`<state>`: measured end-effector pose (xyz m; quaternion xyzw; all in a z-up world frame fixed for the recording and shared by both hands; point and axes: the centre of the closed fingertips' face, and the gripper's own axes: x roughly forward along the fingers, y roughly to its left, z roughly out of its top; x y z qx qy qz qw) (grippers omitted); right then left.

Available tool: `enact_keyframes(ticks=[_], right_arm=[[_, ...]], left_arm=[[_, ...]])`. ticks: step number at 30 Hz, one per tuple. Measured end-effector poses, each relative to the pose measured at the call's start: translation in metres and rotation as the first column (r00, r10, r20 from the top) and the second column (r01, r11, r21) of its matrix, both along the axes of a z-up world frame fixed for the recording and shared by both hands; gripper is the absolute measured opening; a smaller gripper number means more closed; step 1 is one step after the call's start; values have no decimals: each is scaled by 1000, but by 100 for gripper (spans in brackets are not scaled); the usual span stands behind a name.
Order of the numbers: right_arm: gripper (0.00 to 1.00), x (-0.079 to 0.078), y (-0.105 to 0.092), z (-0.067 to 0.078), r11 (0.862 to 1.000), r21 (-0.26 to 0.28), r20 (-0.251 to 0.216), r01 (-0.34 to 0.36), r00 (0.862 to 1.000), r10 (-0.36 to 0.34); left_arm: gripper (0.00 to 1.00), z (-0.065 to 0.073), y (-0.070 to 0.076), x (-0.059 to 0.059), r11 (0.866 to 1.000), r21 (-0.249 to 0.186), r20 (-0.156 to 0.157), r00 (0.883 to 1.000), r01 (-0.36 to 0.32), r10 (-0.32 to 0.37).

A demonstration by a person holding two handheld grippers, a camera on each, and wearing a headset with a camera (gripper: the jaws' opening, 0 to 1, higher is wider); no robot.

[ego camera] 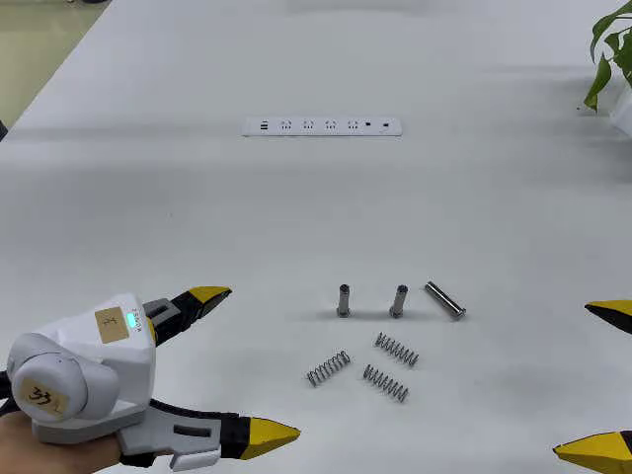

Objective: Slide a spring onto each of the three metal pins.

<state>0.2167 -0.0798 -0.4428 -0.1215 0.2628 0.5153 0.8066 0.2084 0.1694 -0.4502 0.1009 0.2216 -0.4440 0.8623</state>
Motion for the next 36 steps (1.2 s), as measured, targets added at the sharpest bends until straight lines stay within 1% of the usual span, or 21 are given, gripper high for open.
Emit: enact_keyframes(ticks=[11,17,25,30,36], right_arm=[[98,0,0,-2,1000,-2,-5,0,1000,0],[98,3,1,-2,1000,-4,-5,-3,1000,3],[97,15,7,2,1000,-11,1,-15,1000,15],[96,24,14,4,999,-17,7,-30,1000,30],[93,42,25,8,999,-30,19,-44,999,44]], left_arm=[[100,-1,0,-1,1000,-2,-1,1000,-1,1],[100,-1,-1,0,1000,-6,-2,1000,-1,0],[100,-2,-2,0,1000,-14,-5,1000,-4,4],[100,-3,-3,0,1000,-19,-8,1000,-6,6],[100,-3,-2,2,1000,-27,-7,1000,-12,12]])
